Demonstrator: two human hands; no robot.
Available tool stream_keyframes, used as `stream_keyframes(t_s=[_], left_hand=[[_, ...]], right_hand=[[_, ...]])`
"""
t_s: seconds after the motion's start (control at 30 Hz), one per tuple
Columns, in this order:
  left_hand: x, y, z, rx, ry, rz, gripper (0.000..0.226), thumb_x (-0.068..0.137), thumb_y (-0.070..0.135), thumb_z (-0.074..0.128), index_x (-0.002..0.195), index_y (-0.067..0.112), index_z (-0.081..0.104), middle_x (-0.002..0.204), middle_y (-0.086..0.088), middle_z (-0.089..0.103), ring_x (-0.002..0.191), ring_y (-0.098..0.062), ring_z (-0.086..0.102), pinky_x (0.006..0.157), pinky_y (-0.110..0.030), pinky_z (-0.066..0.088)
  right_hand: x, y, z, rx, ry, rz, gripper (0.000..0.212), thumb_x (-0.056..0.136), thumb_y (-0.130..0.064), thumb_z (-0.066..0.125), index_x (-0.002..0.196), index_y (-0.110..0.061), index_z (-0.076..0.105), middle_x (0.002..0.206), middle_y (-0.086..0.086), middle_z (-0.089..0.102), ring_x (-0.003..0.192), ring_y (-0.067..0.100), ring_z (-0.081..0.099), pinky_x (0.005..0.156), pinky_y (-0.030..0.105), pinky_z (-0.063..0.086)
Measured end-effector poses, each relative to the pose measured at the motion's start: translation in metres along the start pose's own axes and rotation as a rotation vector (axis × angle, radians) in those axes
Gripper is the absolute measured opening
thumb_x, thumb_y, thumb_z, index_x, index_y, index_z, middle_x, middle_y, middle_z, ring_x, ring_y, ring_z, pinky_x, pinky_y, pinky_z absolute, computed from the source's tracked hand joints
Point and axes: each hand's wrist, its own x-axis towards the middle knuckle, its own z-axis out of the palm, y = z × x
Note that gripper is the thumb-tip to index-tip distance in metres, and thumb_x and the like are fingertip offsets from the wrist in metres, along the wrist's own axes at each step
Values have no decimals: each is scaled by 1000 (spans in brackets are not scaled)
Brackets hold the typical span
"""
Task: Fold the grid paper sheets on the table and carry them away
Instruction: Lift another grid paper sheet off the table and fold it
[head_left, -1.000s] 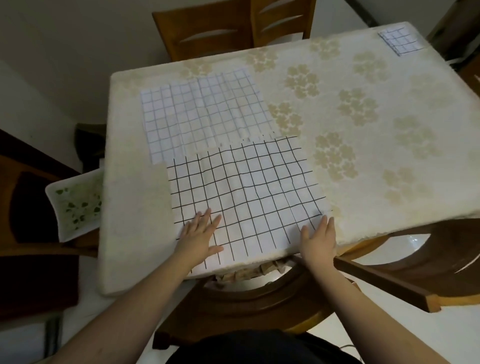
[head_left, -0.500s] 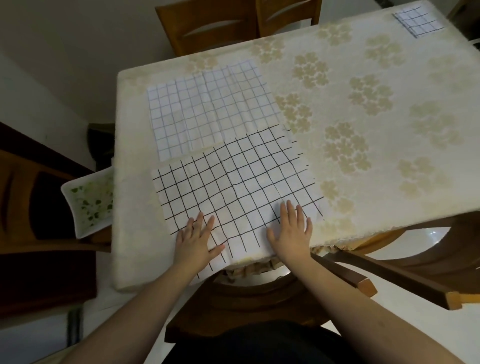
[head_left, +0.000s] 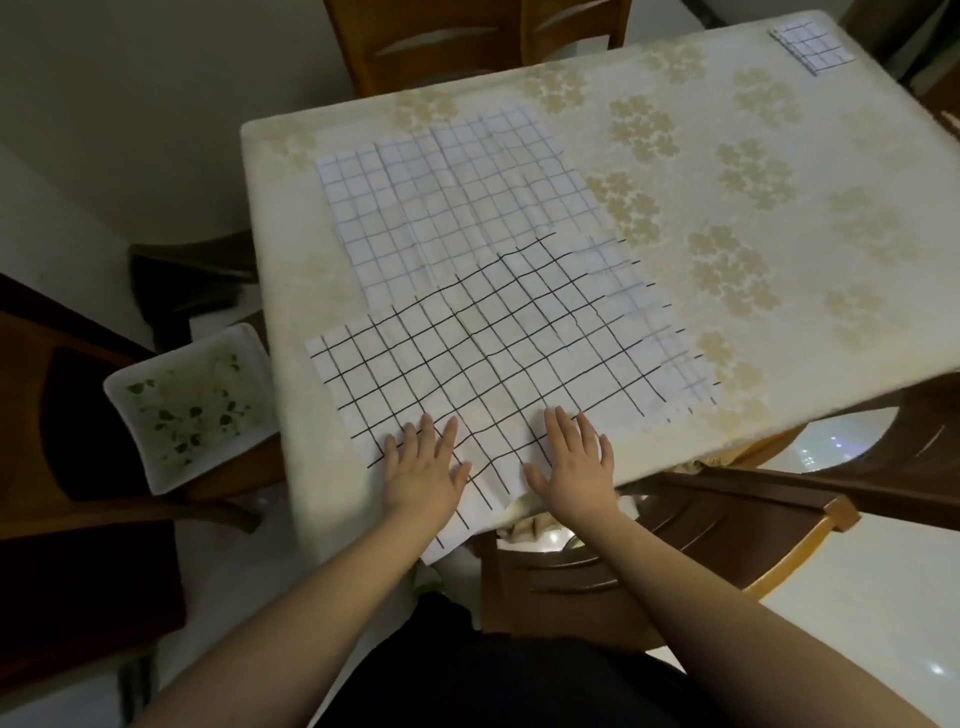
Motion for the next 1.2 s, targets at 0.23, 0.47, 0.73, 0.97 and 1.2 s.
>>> stream_keyframes(t_s=[0.23,0.47,0.73,0.97,1.2], left_hand=[[3,-45,-4,25,80,160,59,101,46,25,153,21,17,150,-11,37,133,-31,36,106,-47,30],[71,-77,-28,-165,169,279,47,98,35,41,142,19,41,131,-9,54,116,-29,51,94,-41,42],[171,-81,-72,-290,103,355,49,96,28,51,143,14,43,144,-12,43,127,-31,43,102,-45,41],[215,-79,-83,-298,95,200,57,94,33,58,145,14,41,146,-12,40,130,-31,39,105,-43,37],[237,-71,-100,-410,106,-99,35,94,37,59,123,17,57,129,-13,54,120,-32,51,100,-45,40]], right_hand=[[-4,-48,13,-8,-72,87,78,96,-51,43,157,-21,5,165,1,7,152,25,-3,120,47,-1],[-20,-58,5,63,119,433,68,86,-46,62,143,-17,38,136,11,48,125,31,45,100,42,37],[-24,-62,2,518,-50,860,51,78,-47,65,114,-17,45,114,5,55,104,27,57,91,48,50],[-29,-60,-4,861,0,987,58,87,-32,72,133,-10,44,116,10,61,102,25,62,78,30,52],[-20,-63,-4,1212,3,1241,52,88,-27,72,133,-11,51,128,15,58,116,32,58,95,41,53]])
